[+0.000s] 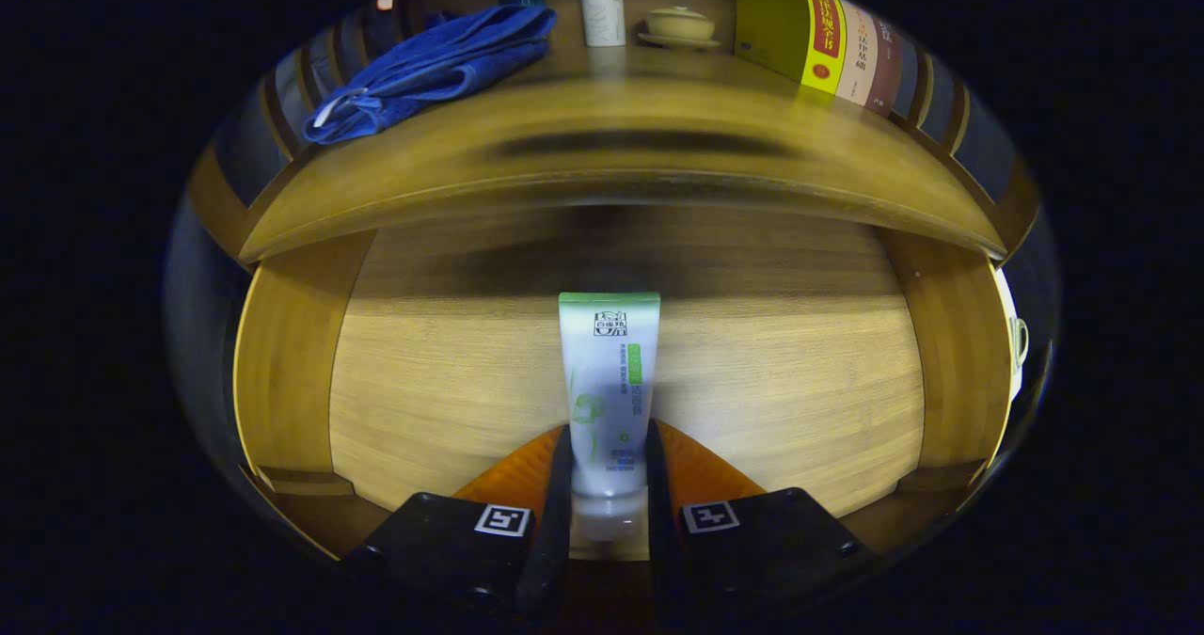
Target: Pull open the drawer, take out the items inside it, and place them on the countertop above the cabinet.
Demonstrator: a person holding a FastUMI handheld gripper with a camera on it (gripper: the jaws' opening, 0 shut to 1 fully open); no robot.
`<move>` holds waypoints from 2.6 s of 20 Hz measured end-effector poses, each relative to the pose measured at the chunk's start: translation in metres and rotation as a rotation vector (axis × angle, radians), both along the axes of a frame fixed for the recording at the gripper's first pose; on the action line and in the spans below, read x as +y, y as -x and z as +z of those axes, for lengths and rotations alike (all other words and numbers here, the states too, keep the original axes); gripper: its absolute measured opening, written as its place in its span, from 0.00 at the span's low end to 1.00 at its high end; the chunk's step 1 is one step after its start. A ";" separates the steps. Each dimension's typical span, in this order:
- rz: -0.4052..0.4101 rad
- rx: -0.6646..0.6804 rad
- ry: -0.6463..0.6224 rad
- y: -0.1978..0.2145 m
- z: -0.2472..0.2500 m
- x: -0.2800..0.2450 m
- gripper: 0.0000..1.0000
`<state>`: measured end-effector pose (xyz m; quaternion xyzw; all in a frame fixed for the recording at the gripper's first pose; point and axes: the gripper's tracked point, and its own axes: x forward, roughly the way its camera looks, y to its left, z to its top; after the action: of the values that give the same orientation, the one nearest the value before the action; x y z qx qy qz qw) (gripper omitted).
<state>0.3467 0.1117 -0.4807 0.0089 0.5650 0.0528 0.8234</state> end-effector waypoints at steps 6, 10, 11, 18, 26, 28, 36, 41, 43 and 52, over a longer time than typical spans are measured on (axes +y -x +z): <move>0.003 -0.091 -0.022 -0.004 0.042 -0.002 0.45; 0.011 -0.146 -0.100 -0.001 0.081 0.003 0.45; 0.001 -0.165 -0.136 -0.004 0.094 0.007 0.45; -0.027 -0.298 -0.081 -0.111 0.165 -0.012 0.45; -0.058 -0.190 0.000 -0.188 0.113 -0.003 0.45; -0.062 -0.172 0.017 -0.198 0.098 -0.003 0.45; -0.064 -0.149 0.013 -0.213 0.071 0.002 0.46; -0.070 -0.135 0.022 -0.211 0.067 0.000 0.50; -0.071 -0.137 0.029 -0.212 0.067 -0.001 0.52; -0.072 -0.188 0.019 -0.203 0.105 -0.010 0.91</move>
<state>0.5493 0.1016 -0.3759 0.0164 0.4852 0.0183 0.8741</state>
